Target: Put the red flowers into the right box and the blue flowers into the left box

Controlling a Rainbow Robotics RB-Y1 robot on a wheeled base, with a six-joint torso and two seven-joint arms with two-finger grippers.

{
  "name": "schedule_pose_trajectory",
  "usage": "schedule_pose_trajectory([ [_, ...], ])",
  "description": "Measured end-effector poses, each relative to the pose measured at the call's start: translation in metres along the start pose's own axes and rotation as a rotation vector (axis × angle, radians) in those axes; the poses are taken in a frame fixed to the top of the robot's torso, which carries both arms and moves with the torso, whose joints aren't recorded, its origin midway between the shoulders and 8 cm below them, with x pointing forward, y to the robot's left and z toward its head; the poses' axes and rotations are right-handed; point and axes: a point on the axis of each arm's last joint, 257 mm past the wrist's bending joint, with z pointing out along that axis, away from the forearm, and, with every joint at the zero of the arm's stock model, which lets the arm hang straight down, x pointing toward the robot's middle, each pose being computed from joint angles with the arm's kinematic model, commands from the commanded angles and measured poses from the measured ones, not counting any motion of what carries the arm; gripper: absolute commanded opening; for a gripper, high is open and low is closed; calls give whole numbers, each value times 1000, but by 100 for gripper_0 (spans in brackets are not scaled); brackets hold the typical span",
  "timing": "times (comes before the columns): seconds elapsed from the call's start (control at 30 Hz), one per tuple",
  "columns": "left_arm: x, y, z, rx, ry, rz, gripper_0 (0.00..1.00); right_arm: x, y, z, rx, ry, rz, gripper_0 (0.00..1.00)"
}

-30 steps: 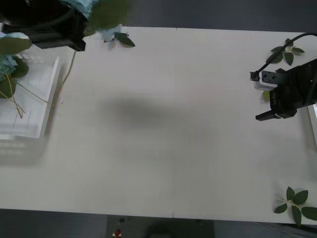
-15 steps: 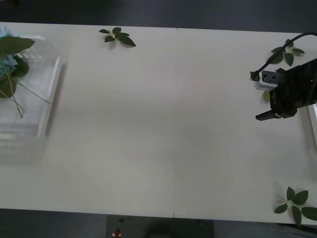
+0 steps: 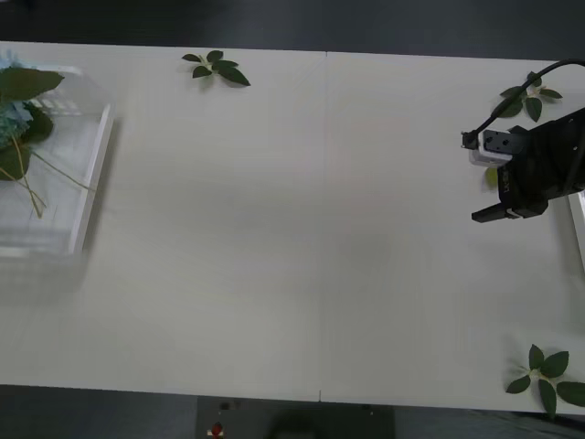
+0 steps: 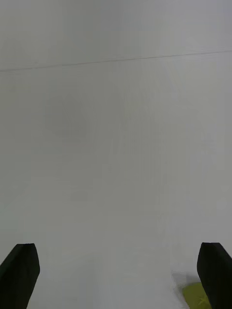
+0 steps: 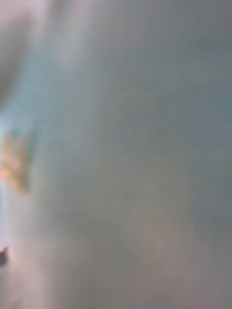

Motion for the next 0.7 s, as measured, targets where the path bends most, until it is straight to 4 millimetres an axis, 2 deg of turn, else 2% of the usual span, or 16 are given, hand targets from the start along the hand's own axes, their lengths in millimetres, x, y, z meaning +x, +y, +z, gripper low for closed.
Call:
schedule_pose_trajectory([
  [0.07, 0, -9, 14, -49, -27, -85, 0, 0, 0, 0, 0, 0, 0, 95],
  [0.17, 0, -40, 30, -42, -73, -210, 0, 0, 0, 0, 0, 0, 0, 96],
  [0.27, 1, -74, 39, 18, -89, -233, 0, 0, 0, 0, 0, 0, 0, 96],
  [0.4, 1, -101, 49, 91, -119, -274, 0, 0, 0, 0, 0, 0, 0, 95],
  [0.57, 8, -102, 64, 108, -132, -303, 0, 0, 0, 0, 0, 0, 0, 96],
  [0.7, 13, -100, 68, 104, -124, -302, 0, 0, 0, 0, 0, 0, 0, 95],
])
